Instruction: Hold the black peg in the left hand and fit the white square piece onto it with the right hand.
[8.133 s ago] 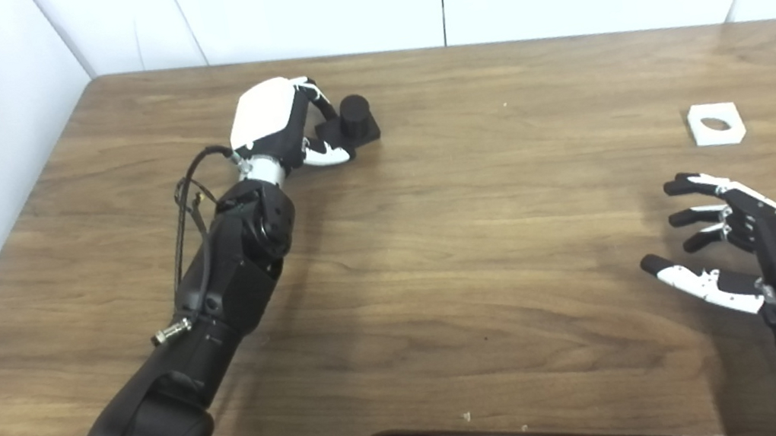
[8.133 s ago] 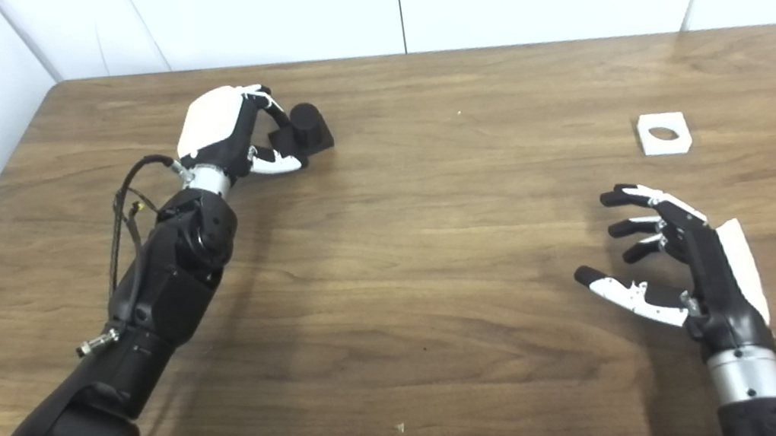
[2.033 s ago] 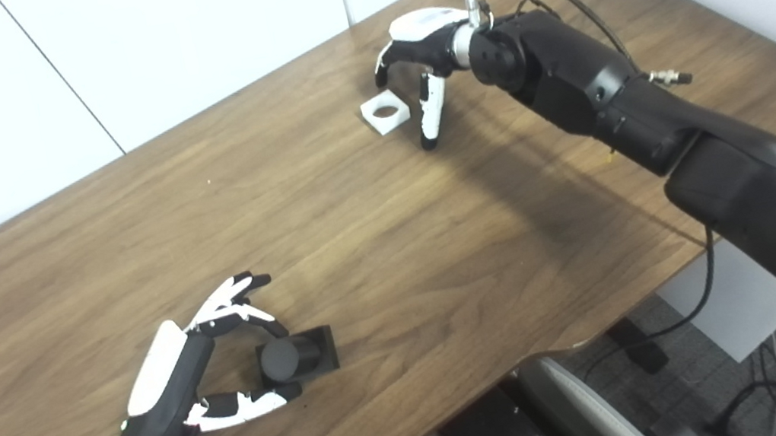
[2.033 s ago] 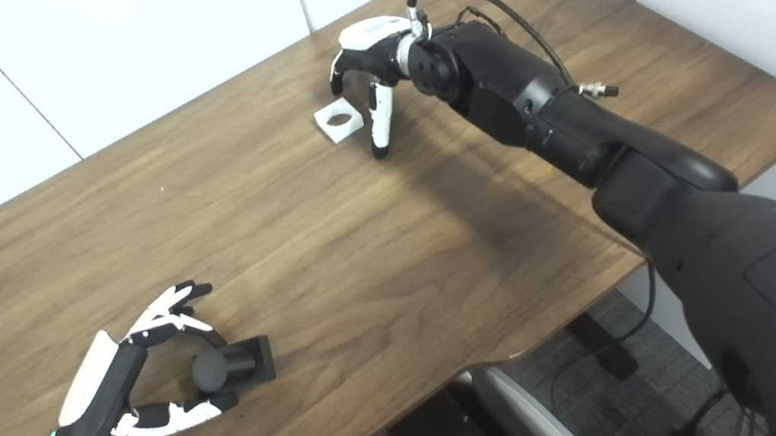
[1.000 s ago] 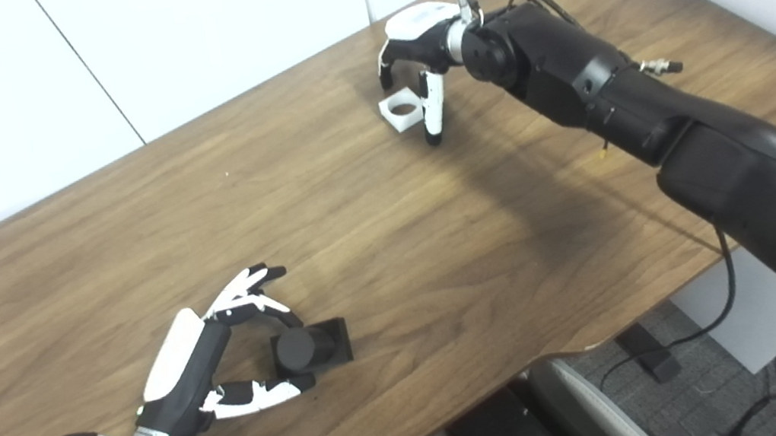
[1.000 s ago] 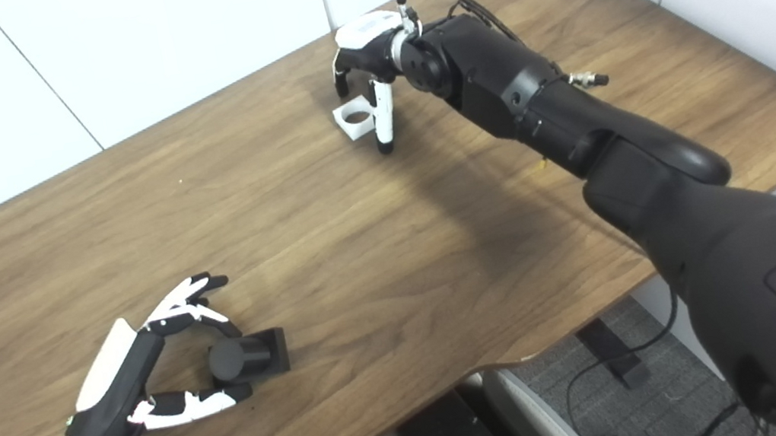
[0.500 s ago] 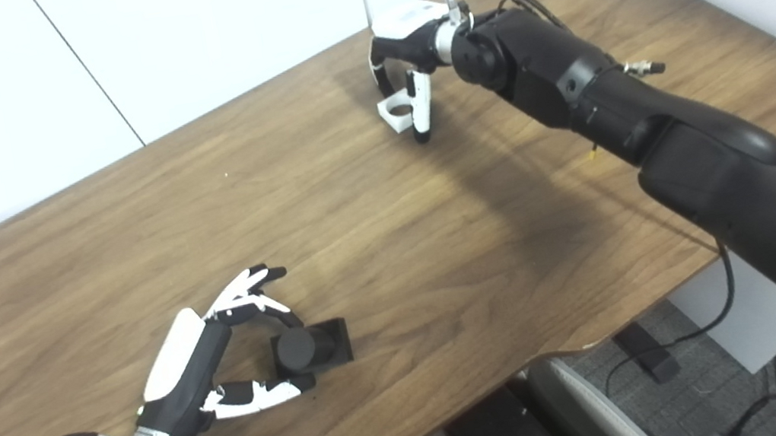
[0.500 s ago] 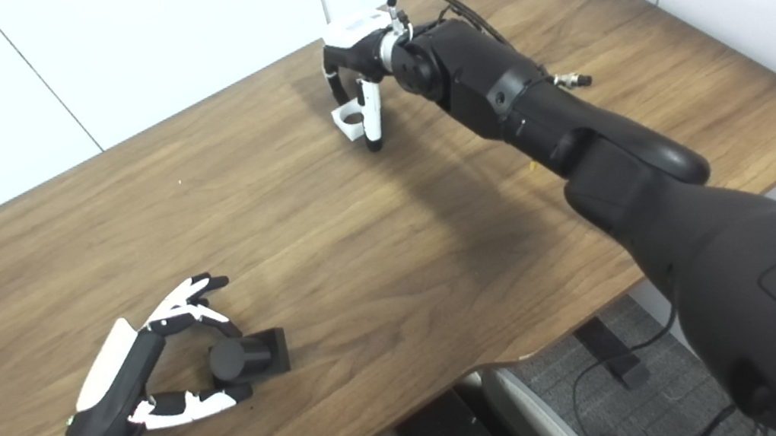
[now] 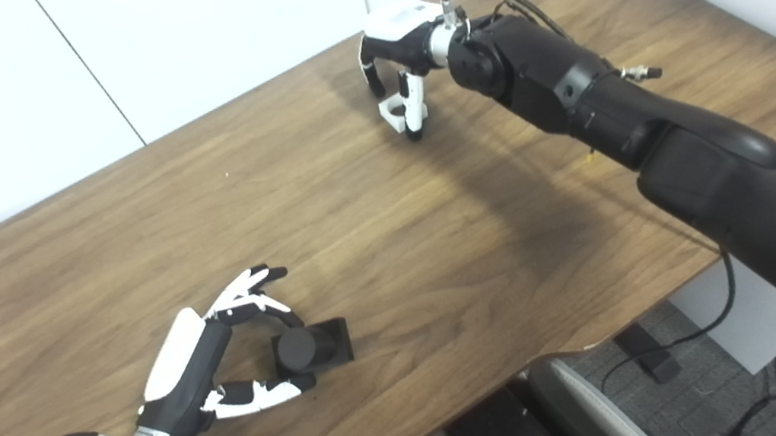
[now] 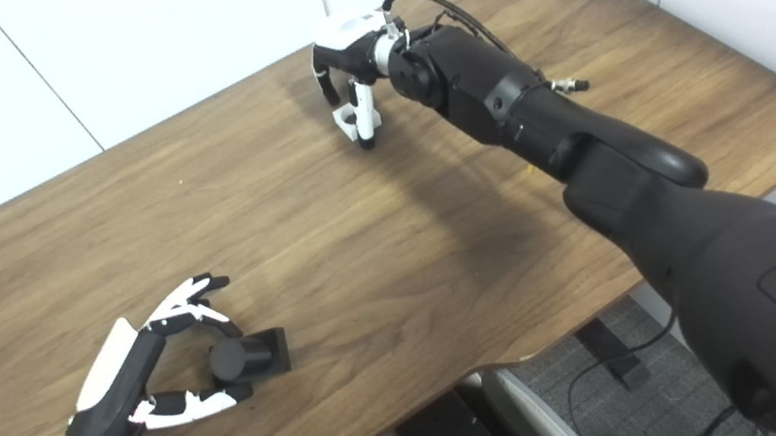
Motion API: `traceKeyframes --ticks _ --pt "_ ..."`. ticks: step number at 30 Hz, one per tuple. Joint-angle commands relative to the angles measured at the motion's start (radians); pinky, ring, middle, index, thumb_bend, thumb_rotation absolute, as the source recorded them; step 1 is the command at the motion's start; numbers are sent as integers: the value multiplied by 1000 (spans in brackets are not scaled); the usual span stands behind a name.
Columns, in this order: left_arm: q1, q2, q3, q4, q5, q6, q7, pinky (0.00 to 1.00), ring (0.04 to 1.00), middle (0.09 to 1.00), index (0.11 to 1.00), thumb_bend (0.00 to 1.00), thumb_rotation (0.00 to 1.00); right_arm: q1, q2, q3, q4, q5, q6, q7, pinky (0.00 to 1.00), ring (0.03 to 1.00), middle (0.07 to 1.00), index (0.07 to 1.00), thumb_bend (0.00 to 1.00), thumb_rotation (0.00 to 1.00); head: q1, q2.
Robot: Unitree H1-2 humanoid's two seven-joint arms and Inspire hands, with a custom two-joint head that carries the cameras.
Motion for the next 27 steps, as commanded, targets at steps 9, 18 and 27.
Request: traceKeyframes --ticks 9,18,27 --pt "50 33 -27 20 39 58 -60 791 939 883 491 518 61 74 29 37 23 -15 -2 7 780 832 781 480 522 139 0 5" --pt "51 35 -26 25 40 57 -58 793 940 884 491 518 62 68 23 36 6 3 66 89 816 874 833 496 520 150 2 5" --pt "50 39 -26 20 38 60 -60 796 938 884 491 518 61 70 10 50 -18 5 94 121 812 896 874 743 840 221 2 5"
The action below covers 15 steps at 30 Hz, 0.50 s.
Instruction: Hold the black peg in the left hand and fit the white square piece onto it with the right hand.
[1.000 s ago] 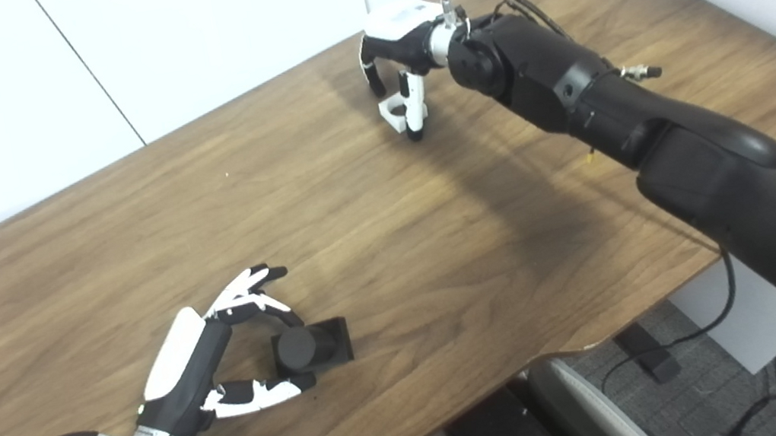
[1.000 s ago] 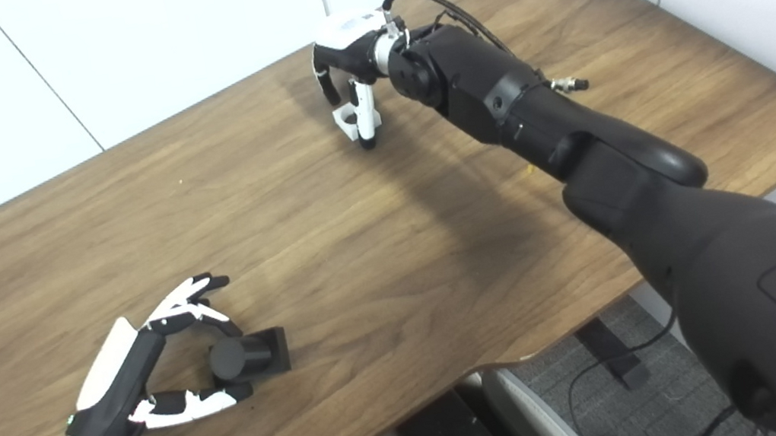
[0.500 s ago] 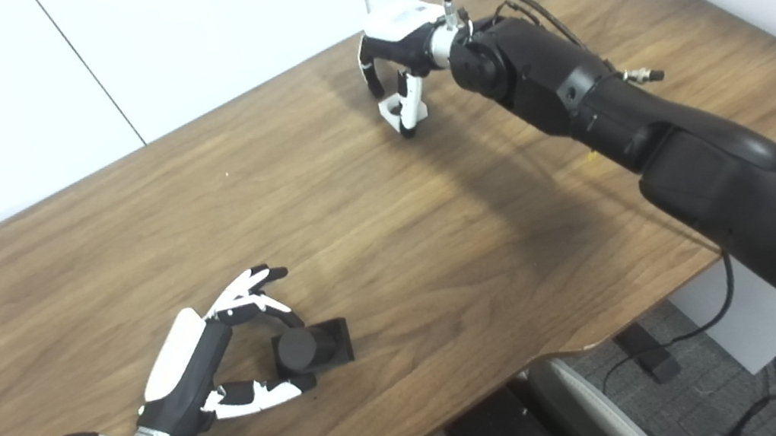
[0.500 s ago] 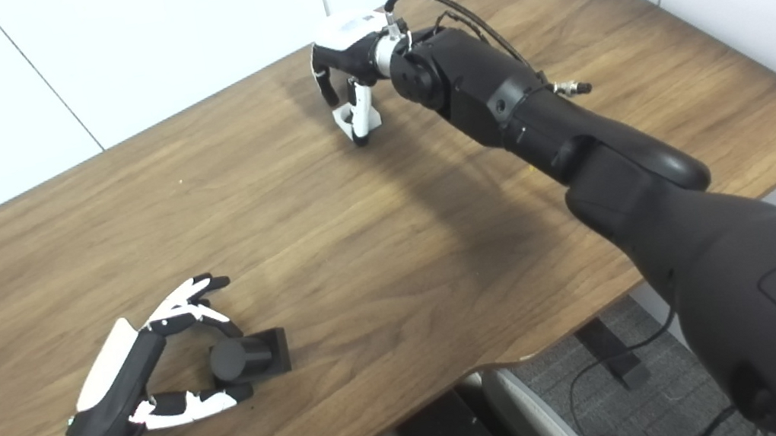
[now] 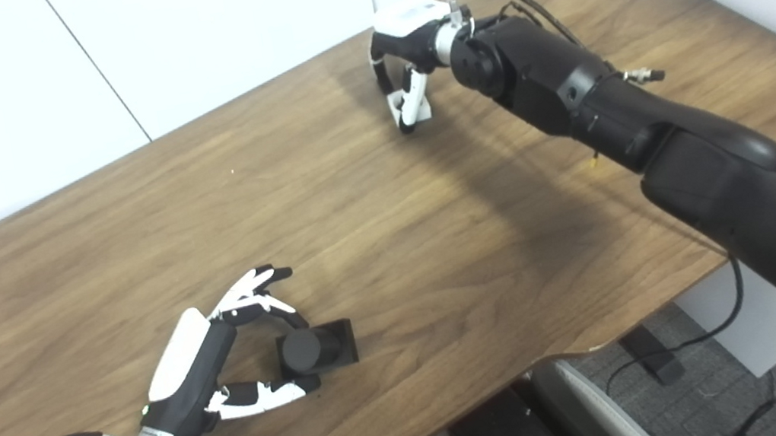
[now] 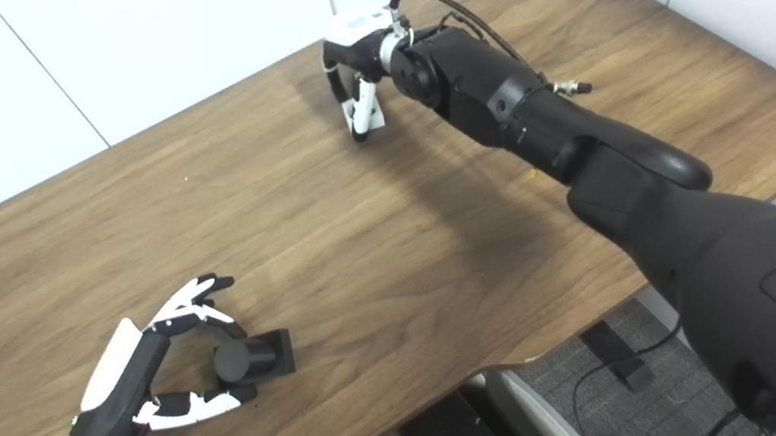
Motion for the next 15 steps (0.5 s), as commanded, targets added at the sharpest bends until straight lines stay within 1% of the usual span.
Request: traceKeyframes --ticks 1,10,15 --pt "43 40 -20 31 40 60 -58 794 937 883 491 518 61 62 22 46 18 -5 3 83 814 897 875 744 840 223 0 0" --pt "42 36 -20 31 34 61 -59 804 942 880 491 518 61 63 18 47 9 -1 4 82 818 895 871 740 843 220 3 0" --pt "41 34 -19 39 36 54 -53 790 938 876 491 518 62 64 17 44 7 4 11 87 835 903 875 737 836 220 2 -3"
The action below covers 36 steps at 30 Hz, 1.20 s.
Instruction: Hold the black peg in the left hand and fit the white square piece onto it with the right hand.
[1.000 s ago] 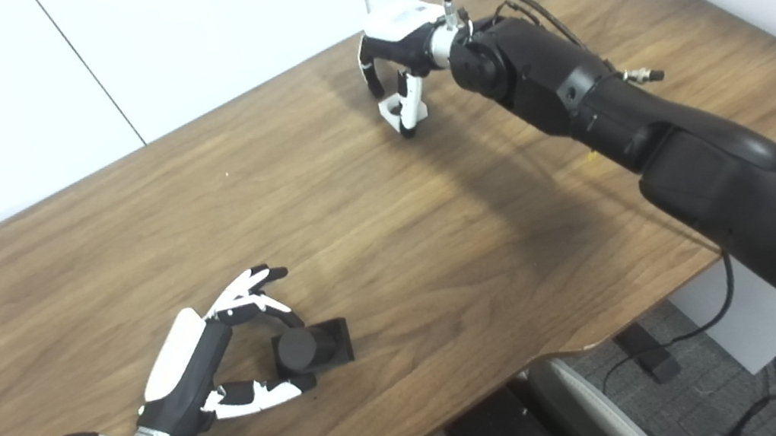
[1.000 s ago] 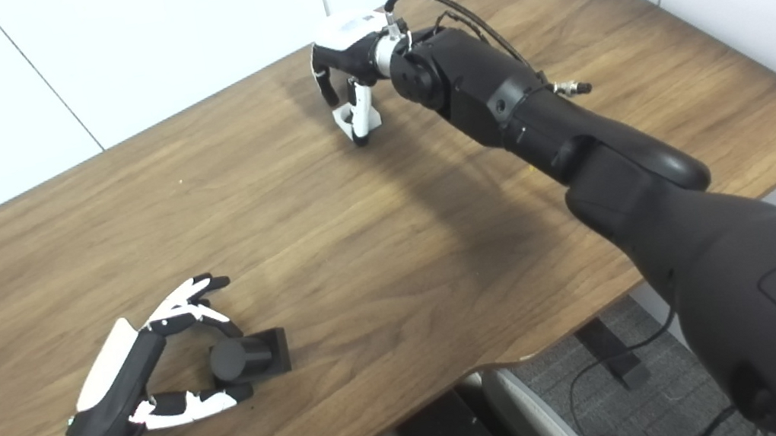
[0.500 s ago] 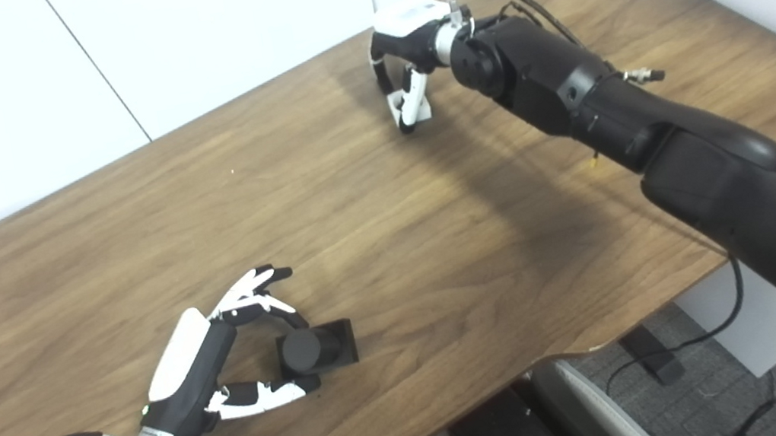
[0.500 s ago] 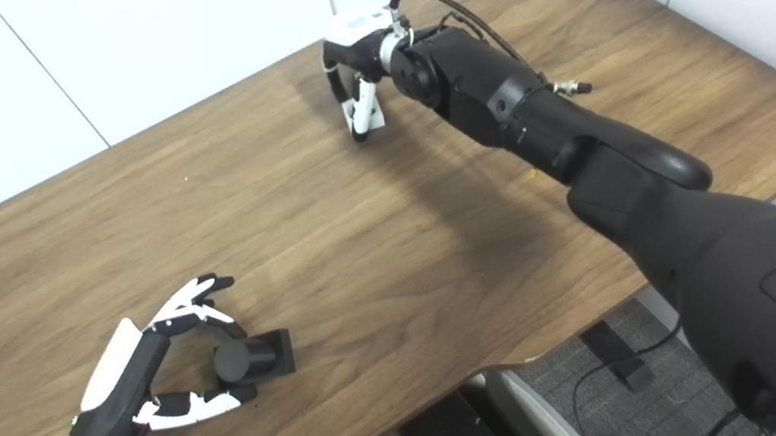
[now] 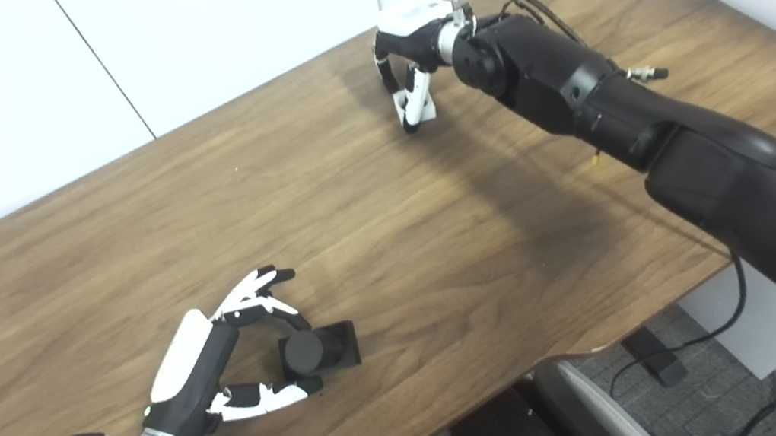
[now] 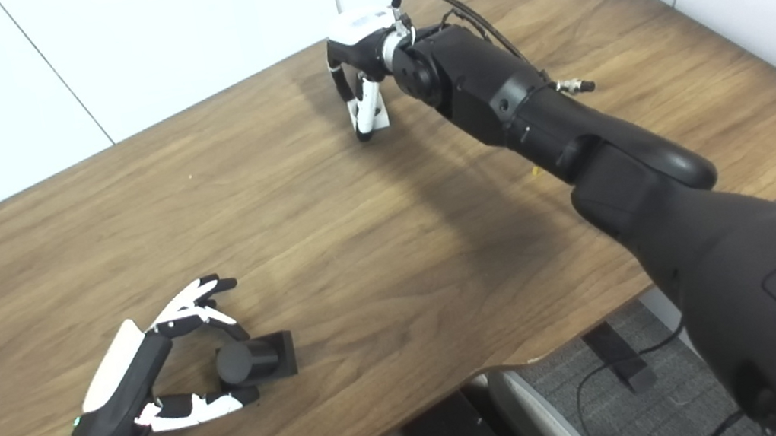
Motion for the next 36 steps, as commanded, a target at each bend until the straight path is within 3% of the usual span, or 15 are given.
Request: traceKeyframes --ticks 1,11,20,26,36 --pt "40 34 -19 40 35 55 -53 789 939 876 491 518 62 63 22 38 18 4 0 82 839 905 876 736 835 220 -1 1" --pt "43 35 -19 34 36 63 -57 787 942 880 491 518 61 60 26 54 29 0 11 87 821 901 877 738 836 220 5 -4" --pt "44 34 -19 32 37 58 -54 788 939 879 491 519 61 45 26 85 46 -11 78 157 782 874 875 733 831 221 8 0" --pt "45 35 -21 29 42 61 -55 787 939 880 491 519 61 42 23 93 64 -9 85 176 753 859 870 739 841 219 10 5" --pt "46 36 -24 25 45 62 -57 774 940 881 491 518 62 42 16 108 57 -20 127 209 722 856 891 875 932 252 8 7"
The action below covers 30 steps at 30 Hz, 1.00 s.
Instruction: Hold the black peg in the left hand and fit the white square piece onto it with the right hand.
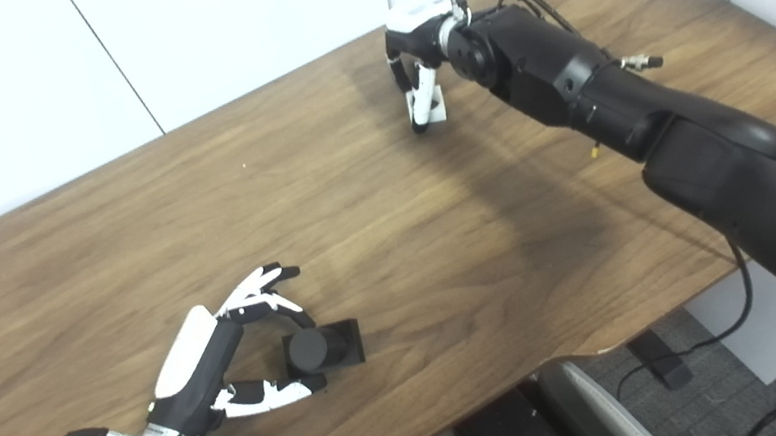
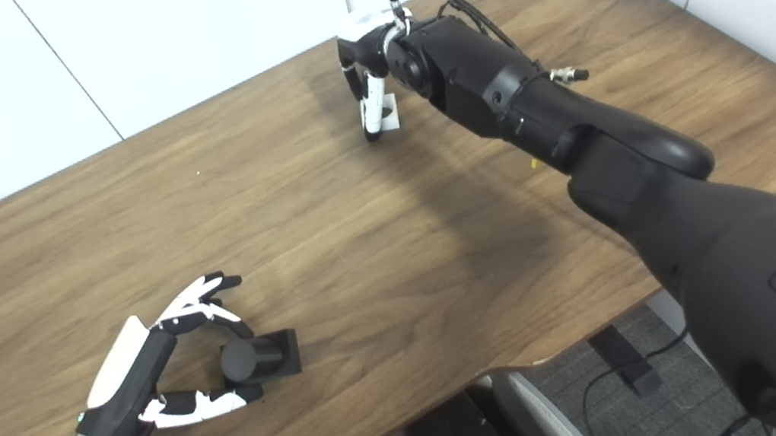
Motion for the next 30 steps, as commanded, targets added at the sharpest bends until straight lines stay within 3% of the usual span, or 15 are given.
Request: traceKeyframes --ticks 1,14,30 --pt "45 36 -22 32 44 59 -56 772 939 880 491 518 62 86 15 46 38 -1 16 107 731 864 898 879 934 248 -1 1" --pt "50 36 -25 40 48 52 -51 779 941 879 491 518 64 95 6 48 12 0 36 119 760 880 916 882 921 260 17 -16" --pt "50 44 -17 24 41 65 -57 786 945 882 491 519 61 97 -2 70 -2 -25 92 159 746 906 941 911 947 305 29 -8"
